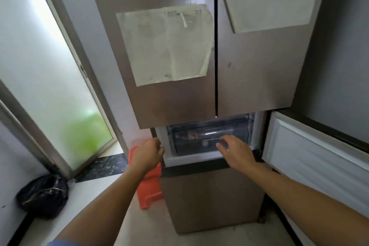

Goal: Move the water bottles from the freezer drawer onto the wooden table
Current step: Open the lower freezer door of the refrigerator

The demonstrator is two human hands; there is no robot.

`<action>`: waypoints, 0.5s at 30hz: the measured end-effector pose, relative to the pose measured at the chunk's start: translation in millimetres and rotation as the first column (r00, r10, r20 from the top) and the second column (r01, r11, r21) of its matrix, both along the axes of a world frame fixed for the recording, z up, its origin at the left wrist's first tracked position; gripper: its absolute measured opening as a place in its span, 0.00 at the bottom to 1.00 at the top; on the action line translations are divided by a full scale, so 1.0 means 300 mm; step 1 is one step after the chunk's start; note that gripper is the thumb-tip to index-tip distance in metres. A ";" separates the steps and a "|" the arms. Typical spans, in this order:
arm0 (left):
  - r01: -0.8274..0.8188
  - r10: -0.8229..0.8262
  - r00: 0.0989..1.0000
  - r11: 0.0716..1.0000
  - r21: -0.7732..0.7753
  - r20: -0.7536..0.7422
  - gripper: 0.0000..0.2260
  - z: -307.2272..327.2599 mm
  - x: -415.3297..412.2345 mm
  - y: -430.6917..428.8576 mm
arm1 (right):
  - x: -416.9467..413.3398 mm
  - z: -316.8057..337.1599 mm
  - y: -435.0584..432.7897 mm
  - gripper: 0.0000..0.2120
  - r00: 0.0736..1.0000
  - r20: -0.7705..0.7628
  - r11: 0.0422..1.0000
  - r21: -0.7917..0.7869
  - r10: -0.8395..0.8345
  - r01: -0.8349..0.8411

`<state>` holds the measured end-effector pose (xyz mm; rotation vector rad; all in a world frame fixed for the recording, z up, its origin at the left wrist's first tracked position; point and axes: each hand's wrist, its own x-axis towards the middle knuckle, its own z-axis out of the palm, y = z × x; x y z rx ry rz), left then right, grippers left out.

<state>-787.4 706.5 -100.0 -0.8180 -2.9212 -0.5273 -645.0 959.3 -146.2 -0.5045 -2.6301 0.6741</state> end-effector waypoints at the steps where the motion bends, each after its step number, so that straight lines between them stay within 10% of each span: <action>1: -0.042 0.042 0.999 0.998 0.035 0.014 0.10 0.002 -0.028 -0.018 | -0.044 -0.003 -0.019 0.15 1.000 -0.008 0.999 -0.037 0.008 -0.008; 15: -0.320 0.360 0.933 0.861 0.395 -0.030 0.16 -0.053 -0.385 0.043 | -0.634 -0.243 0.103 0.09 0.955 0.266 0.855 -0.457 -0.132 0.245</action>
